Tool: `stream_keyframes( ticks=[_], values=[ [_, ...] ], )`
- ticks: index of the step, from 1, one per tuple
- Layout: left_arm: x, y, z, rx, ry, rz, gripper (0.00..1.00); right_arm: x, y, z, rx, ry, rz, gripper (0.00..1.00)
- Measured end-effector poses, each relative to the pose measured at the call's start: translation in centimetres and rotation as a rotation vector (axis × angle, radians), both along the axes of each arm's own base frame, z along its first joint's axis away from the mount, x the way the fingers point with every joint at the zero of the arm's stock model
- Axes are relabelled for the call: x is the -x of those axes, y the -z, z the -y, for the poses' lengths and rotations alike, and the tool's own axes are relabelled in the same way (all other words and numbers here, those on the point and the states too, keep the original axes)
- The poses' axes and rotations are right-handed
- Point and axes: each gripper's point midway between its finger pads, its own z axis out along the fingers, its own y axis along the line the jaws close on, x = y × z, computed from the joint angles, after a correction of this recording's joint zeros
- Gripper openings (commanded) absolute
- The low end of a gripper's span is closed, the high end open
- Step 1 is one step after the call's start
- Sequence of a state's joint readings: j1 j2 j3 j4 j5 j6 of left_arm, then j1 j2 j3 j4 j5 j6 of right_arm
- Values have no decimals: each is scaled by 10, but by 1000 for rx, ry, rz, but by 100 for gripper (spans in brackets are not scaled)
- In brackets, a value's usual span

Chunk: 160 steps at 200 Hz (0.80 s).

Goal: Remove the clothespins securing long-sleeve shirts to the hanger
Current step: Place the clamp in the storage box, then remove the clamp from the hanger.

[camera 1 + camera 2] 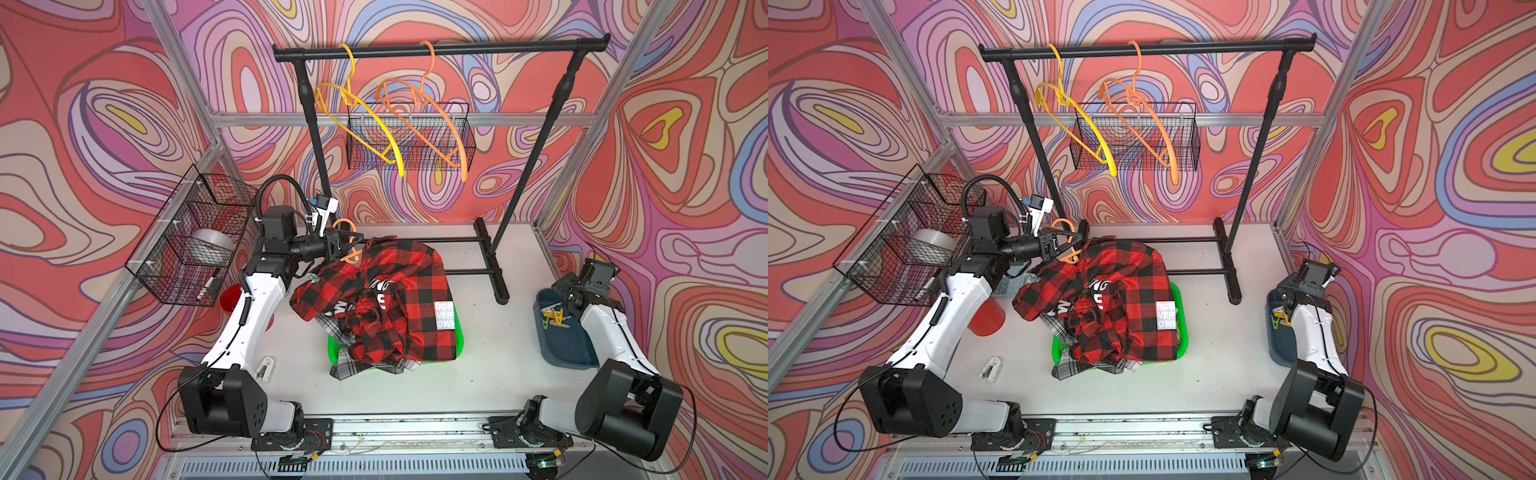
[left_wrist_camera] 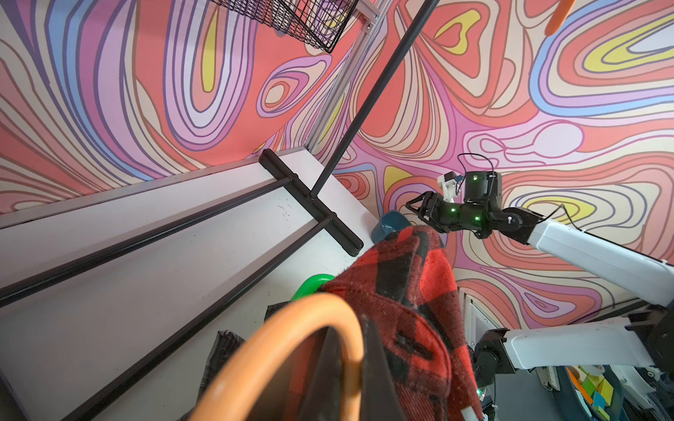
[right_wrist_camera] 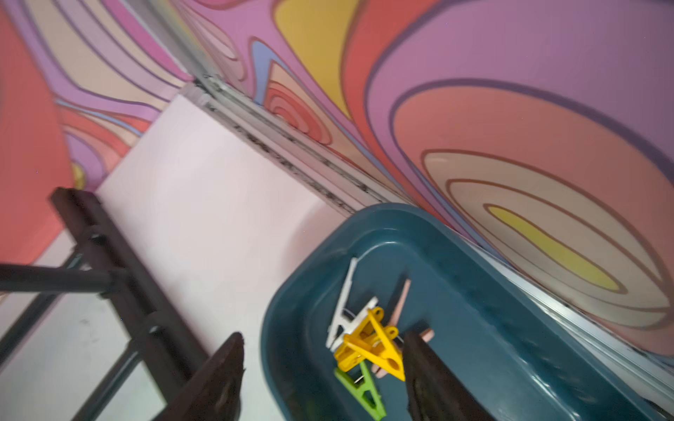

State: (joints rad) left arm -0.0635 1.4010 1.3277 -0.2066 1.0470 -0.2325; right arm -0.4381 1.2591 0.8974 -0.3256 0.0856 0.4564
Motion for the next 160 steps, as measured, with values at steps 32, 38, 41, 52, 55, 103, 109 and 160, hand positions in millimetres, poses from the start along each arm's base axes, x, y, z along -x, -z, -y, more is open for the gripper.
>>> stream_keyframes(
  ticks=[32,38,41,52,55,103,109,160],
  values=[
    [1,0,1,3,8,0,0,-23,-88,-72,-39,-364,306,70],
    [2,0,1,3,11,1,0,-27,-107,-93,-37,-464,357,70],
    [2,-1,1,4,14,2,0,-29,-117,-106,-35,-520,384,71],
    [3,-1,2,6,20,3,0,-29,-147,-150,-18,-704,452,72],
    [3,-1,2,6,23,3,0,-28,-154,-164,-13,-762,468,72],
    [9,-4,7,15,83,13,0,20,-233,-324,58,-1399,601,72],
    [9,-4,7,15,91,12,0,24,-238,-337,66,-1443,604,72],
    [16,-6,10,6,144,4,0,27,-231,-432,149,-1720,492,70]
  ],
)
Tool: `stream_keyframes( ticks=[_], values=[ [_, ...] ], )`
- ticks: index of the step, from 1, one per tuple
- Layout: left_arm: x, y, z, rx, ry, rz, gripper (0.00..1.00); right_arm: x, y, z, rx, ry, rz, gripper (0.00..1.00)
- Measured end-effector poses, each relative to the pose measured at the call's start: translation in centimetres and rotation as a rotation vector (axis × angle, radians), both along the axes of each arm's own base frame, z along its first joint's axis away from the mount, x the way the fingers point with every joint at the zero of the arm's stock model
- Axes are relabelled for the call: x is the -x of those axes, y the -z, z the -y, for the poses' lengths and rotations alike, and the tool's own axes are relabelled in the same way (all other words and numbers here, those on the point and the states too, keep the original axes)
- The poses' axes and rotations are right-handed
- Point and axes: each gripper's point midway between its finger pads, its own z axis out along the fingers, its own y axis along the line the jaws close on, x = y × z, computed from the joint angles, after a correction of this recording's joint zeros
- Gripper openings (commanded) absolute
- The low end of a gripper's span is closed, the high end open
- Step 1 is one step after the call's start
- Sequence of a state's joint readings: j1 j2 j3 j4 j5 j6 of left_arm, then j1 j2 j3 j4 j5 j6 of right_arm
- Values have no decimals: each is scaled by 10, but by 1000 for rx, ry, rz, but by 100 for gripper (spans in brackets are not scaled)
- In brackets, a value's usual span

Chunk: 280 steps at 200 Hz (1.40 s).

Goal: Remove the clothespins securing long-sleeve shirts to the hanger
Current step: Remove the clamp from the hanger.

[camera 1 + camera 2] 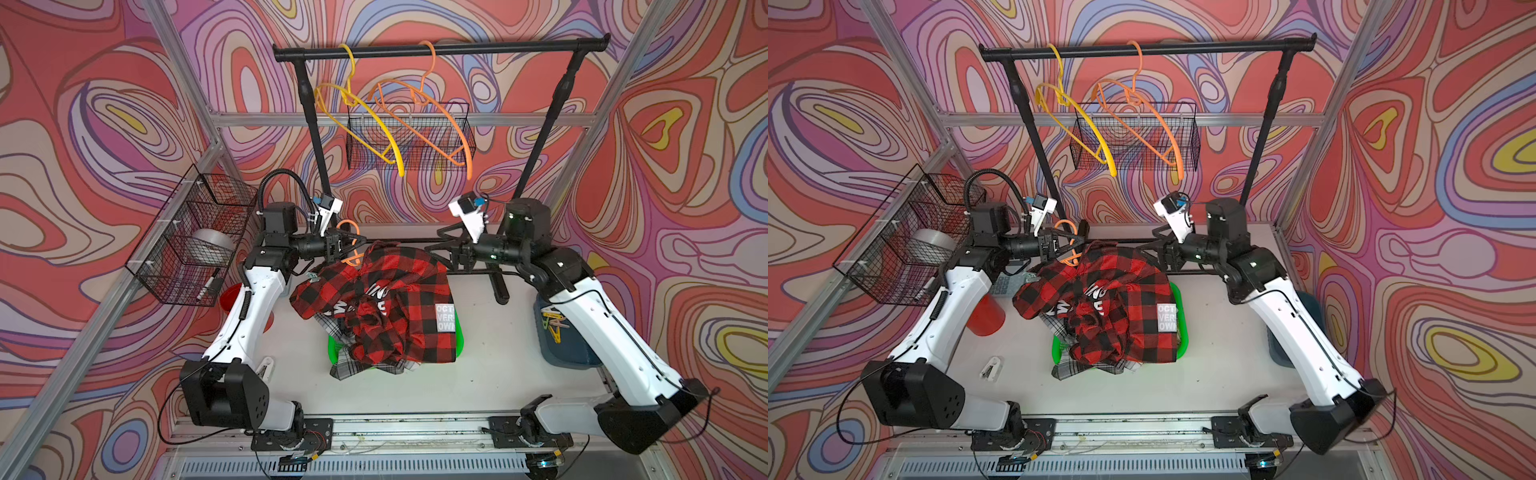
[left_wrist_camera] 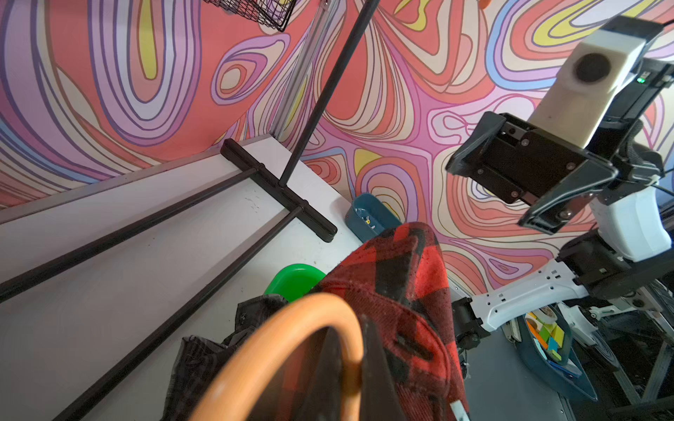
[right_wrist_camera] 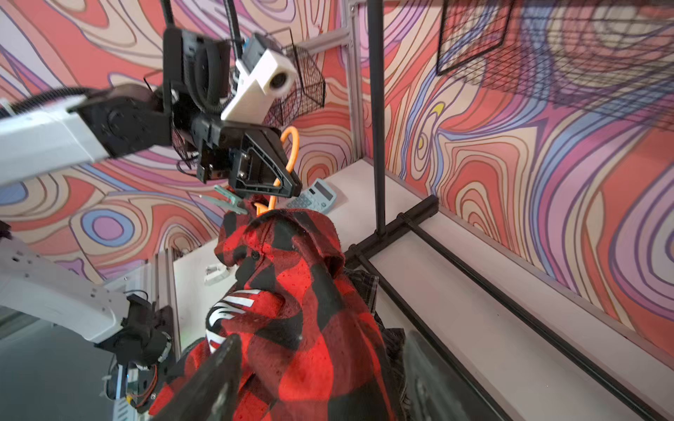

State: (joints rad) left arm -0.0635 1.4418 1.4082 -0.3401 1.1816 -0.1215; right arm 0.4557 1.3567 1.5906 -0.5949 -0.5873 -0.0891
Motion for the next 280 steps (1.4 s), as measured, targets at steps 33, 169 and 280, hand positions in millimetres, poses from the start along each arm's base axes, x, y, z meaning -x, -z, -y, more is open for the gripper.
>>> stream_keyframes(
  ticks=[33,169,280],
  values=[
    [4,1,1,-3,17,-5,0,-20,30,-33,122,-30,-21,70],
    [-3,-20,-2,19,9,75,1,-19,58,-74,228,-196,-24,0],
    [13,-91,-53,111,-162,355,86,-41,87,-46,282,-49,-99,0]
  ],
)
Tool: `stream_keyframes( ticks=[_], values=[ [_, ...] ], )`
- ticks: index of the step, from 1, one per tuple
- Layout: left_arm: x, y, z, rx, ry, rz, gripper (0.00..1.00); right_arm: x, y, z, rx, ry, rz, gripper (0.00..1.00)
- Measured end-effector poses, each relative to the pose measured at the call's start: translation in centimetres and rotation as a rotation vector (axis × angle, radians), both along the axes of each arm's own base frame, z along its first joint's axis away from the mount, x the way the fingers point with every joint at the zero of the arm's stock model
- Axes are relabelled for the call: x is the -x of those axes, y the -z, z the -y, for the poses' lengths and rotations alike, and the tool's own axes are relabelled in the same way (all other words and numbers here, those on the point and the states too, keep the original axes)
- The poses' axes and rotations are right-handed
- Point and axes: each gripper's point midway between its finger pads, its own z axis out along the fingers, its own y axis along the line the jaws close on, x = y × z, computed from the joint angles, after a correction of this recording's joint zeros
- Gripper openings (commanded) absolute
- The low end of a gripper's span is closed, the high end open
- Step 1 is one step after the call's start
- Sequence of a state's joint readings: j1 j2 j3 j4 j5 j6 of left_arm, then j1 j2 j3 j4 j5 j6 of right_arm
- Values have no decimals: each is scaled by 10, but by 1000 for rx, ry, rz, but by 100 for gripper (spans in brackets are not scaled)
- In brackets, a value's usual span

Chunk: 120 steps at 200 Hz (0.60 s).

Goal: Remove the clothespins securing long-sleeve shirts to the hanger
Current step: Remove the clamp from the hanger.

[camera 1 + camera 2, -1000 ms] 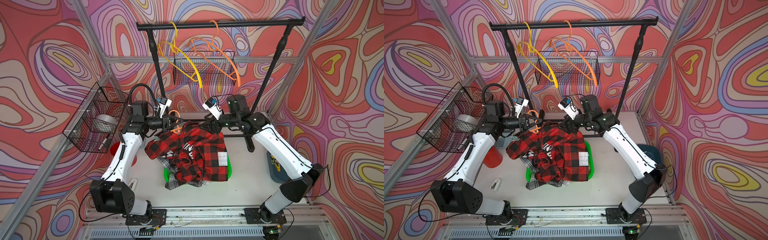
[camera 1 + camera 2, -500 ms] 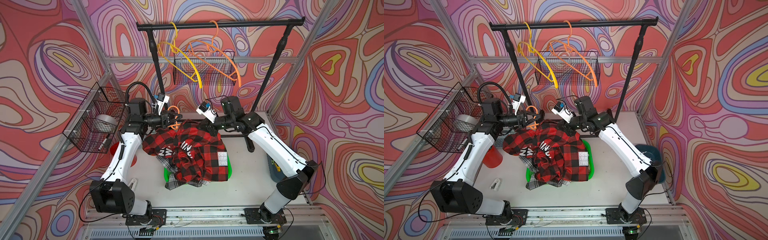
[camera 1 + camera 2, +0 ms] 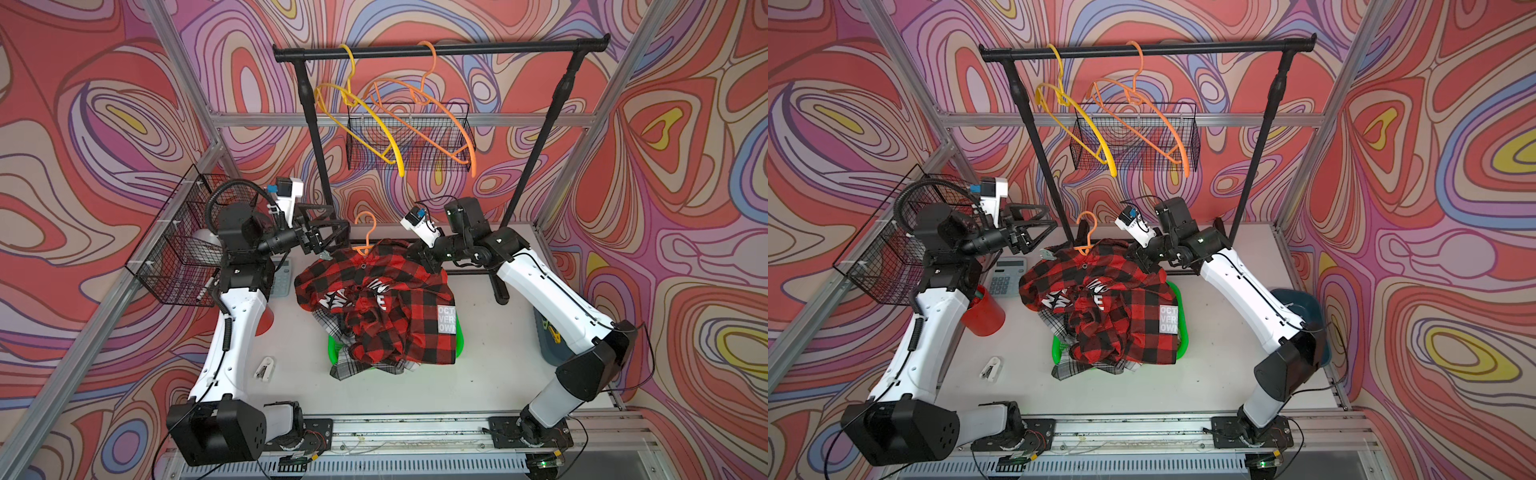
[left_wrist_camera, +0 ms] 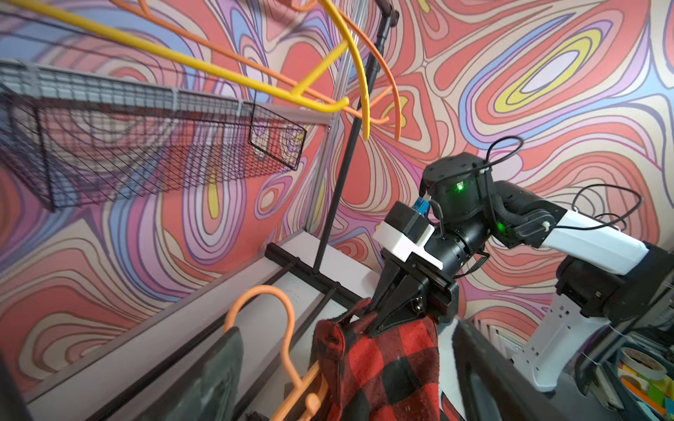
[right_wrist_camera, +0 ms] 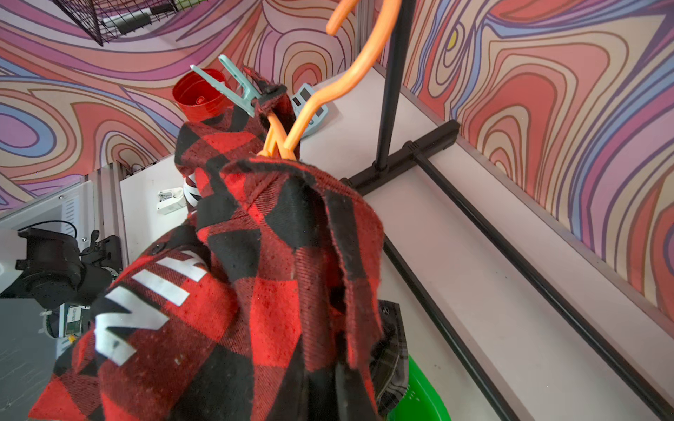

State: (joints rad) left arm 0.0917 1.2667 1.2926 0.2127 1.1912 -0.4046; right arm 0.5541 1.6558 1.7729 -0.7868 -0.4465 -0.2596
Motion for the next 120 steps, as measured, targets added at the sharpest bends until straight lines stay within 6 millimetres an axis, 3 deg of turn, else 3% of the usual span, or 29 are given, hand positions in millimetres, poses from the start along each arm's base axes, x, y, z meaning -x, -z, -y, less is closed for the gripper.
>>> stream_keyframes(
  ticks=[19,55,120],
  values=[
    [-2,-5,-18,16,-49,46,86,-2,1,11,-5,27,-14,0],
    [-6,6,-39,15,-82,47,86,1,-10,28,-49,41,-22,0],
    [-4,46,-56,-1,-97,24,82,7,-27,34,-120,4,-29,0]
  ],
)
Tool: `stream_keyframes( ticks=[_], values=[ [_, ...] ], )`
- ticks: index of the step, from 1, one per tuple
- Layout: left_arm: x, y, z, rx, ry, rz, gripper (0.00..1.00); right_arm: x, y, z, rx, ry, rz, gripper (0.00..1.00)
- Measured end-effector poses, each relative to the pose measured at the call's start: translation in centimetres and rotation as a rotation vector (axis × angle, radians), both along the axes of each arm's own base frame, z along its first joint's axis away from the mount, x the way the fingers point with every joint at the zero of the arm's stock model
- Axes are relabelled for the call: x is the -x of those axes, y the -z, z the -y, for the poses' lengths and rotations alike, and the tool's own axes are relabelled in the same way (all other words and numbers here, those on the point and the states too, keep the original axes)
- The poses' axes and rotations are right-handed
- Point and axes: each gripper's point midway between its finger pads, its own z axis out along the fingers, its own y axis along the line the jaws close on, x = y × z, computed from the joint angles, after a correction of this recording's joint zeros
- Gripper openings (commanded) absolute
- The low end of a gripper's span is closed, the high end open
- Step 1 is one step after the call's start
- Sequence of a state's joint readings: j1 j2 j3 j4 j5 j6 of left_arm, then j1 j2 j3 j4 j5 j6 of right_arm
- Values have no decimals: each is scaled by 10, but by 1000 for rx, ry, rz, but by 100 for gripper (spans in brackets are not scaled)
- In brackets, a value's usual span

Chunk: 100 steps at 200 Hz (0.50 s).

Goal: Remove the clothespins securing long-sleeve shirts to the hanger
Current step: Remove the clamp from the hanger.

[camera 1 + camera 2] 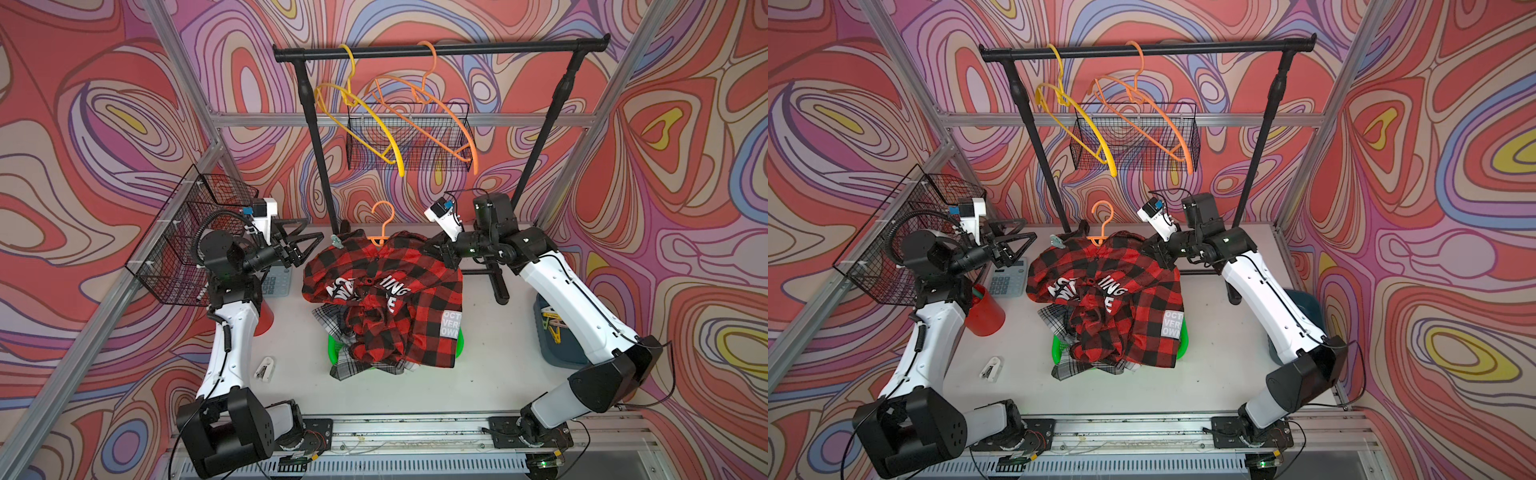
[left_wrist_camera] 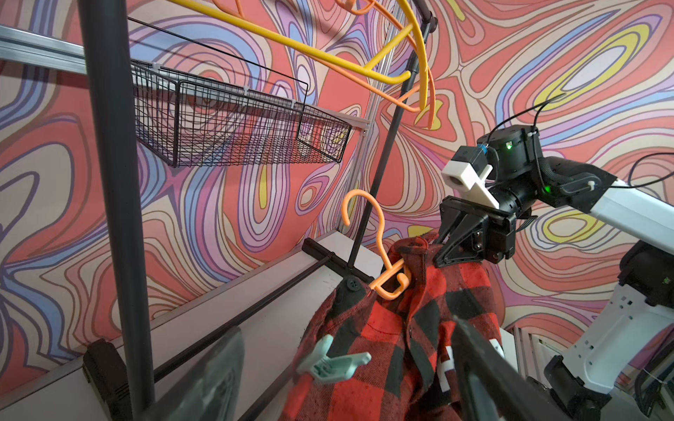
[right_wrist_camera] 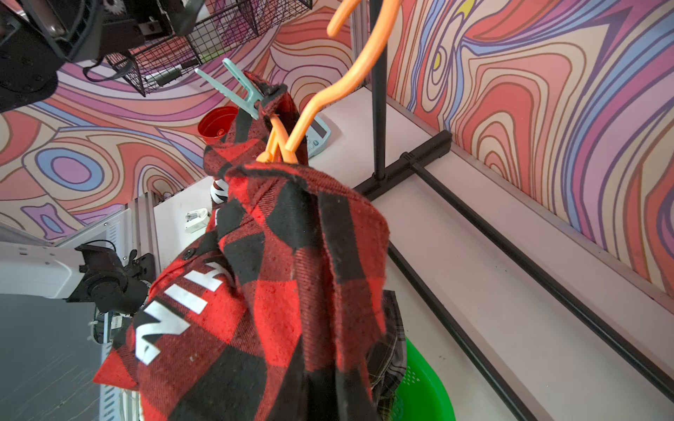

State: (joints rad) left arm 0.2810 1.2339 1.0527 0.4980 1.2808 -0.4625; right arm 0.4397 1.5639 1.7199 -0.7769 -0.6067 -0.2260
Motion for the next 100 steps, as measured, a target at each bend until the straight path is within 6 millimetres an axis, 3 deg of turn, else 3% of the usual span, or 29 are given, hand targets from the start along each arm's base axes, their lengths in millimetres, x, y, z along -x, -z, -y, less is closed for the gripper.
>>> stream_keyframes(
  ticks=[47,100],
  values=[
    [6,5,4,-47,38,62,75,6,-3,-4,-25,-35,-11,0],
    [7,24,7,-82,54,82,72,8,-18,-8,-55,-65,8,0]
  ],
)
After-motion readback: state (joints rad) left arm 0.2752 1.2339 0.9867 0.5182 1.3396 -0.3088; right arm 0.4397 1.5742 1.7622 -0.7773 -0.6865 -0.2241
